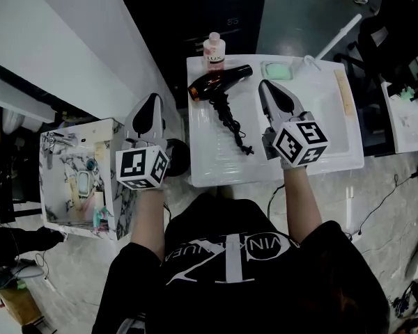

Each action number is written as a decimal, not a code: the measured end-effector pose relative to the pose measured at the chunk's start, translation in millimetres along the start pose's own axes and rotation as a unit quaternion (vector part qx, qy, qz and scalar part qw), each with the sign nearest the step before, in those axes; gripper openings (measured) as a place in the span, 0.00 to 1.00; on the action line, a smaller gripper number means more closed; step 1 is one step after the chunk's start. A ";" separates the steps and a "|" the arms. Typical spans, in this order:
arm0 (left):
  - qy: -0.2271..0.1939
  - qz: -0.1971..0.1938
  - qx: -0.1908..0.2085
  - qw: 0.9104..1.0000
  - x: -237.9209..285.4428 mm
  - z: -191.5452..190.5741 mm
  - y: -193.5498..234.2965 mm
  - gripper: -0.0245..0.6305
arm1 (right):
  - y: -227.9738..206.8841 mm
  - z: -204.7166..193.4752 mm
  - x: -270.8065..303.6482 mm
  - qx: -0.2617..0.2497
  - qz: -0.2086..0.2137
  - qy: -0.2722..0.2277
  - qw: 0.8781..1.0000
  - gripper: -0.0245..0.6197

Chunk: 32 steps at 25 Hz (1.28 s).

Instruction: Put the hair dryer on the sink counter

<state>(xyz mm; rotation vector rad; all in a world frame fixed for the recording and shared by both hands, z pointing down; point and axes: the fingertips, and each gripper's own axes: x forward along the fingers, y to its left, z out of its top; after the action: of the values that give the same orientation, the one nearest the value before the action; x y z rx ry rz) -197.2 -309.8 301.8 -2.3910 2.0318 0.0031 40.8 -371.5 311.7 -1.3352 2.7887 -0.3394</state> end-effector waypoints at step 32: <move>-0.007 0.007 0.006 1.000 -7.9 5.8 9.8 0.04 | 5.0 4.3 1.5 0.021 0.007 -0.018 1.000 0.04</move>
<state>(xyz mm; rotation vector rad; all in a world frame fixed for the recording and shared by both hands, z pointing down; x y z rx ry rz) -208.1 -303.6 295.9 -2.3628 2.0381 0.0084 36.6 -370.4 306.5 -1.2982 2.7446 -0.3658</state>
